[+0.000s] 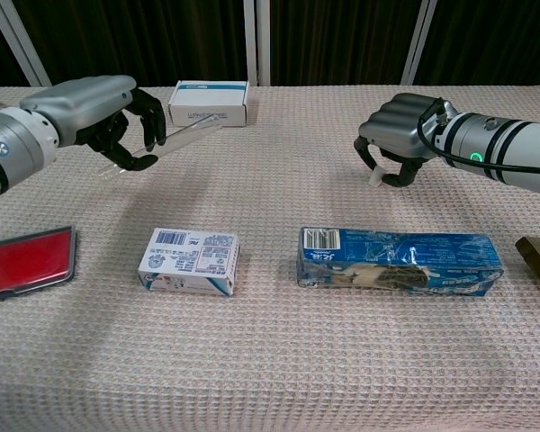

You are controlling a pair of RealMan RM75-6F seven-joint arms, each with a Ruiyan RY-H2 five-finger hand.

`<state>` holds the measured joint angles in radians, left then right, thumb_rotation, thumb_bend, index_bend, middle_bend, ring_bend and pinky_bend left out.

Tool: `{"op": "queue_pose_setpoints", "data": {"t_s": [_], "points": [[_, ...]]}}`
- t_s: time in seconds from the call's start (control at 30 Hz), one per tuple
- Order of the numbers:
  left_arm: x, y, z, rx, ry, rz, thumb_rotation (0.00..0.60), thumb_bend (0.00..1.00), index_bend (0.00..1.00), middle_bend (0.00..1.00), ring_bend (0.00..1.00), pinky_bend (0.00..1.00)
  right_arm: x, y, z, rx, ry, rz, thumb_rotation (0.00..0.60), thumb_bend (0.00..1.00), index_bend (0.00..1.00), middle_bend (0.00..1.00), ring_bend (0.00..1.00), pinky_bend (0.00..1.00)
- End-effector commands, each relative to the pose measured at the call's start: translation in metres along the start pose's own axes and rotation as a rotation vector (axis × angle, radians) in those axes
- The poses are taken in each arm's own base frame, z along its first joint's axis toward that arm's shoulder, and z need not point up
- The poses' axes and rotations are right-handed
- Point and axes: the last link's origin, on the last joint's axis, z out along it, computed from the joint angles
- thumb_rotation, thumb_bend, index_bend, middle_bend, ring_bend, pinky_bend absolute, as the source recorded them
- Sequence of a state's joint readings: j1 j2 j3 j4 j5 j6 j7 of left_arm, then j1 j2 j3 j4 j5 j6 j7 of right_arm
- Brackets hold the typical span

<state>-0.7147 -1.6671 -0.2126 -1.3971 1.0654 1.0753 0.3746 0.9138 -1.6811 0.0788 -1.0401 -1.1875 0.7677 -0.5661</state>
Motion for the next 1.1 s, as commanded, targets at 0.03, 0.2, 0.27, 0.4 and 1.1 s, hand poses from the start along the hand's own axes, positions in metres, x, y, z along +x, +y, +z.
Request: {"op": "queue_pose_setpoints", "data": {"t_s": [0.03,0.2,0.27,0.4,1.1], "points": [[0.000,0.000,0.000,-0.001,0.001,0.000,0.600,0.48,0.65,0.65,0.81,1.00,0.000,-0.001,-0.001,0.001,0.007,0.011,0.600,0.31,0.42,0.88,1.00,1.00],[0.000,0.002,-0.001,-0.005,0.002,0.001,0.600,0.48,0.66,0.65,0.81,1.00,0.000,-0.003,-0.003,0.002,0.008,0.028,0.600,0.29,0.38,0.88,1.00,1.00],[0.000,0.002,-0.001,-0.004,0.002,0.001,0.600,0.48,0.66,0.65,0.81,1.00,0.000,-0.003,-0.004,0.004,0.009,0.034,0.600,0.29,0.37,0.88,1.00,1.00],[0.001,0.002,0.000,-0.006,0.004,0.004,0.600,0.48,0.66,0.65,0.81,1.00,0.003,-0.002,-0.008,-0.001,0.023,0.063,0.600,0.29,0.35,0.88,1.00,1.00],[0.001,-0.001,-0.002,0.014,-0.001,0.015,0.600,0.48,0.65,0.65,0.81,1.00,-0.017,0.040,-0.014,-0.101,-0.081,0.490,0.600,0.51,0.38,0.88,1.00,1.00]]}}
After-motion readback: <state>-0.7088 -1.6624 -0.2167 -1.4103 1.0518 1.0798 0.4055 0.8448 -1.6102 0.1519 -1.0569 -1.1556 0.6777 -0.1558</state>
